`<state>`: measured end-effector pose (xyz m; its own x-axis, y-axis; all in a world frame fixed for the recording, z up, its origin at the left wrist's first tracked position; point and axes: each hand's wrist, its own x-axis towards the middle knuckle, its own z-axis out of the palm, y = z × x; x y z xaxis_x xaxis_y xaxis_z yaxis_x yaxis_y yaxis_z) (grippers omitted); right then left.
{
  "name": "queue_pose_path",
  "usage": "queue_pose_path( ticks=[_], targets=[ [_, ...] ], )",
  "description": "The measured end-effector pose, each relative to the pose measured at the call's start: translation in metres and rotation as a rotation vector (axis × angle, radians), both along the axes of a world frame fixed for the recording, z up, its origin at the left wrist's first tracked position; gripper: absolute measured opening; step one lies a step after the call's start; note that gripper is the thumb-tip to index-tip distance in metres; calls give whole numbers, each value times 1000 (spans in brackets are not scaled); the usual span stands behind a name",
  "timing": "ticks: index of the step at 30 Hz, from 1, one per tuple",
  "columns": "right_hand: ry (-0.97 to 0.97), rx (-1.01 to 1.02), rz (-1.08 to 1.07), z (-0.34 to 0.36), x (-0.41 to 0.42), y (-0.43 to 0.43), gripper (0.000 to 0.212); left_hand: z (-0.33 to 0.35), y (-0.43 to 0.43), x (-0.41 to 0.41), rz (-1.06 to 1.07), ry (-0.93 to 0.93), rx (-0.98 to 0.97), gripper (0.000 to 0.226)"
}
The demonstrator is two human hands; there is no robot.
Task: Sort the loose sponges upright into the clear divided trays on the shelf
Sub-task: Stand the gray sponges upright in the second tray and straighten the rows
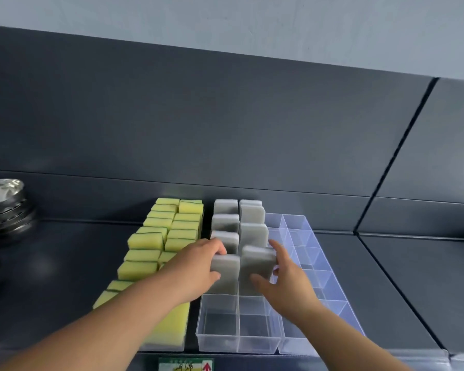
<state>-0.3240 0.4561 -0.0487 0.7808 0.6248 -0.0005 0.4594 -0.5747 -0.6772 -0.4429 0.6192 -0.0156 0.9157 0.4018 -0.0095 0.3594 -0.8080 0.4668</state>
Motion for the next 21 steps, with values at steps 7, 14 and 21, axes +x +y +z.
queue_pose_path(
  ticks=[7, 14, 21],
  targets=[
    [-94, -78, -2, 5, 1, 3, 73, 4, -6, -3, -2, 66, 48, 44],
    [-58, 66, -63, 14, 6, -49, 73, 21, -40, 3, 23, -19, 105, 65],
    [-121, 88, -256, 12, 20, -204, 54, 9, -170, 40, -119, -208, 30, 53]
  ],
)
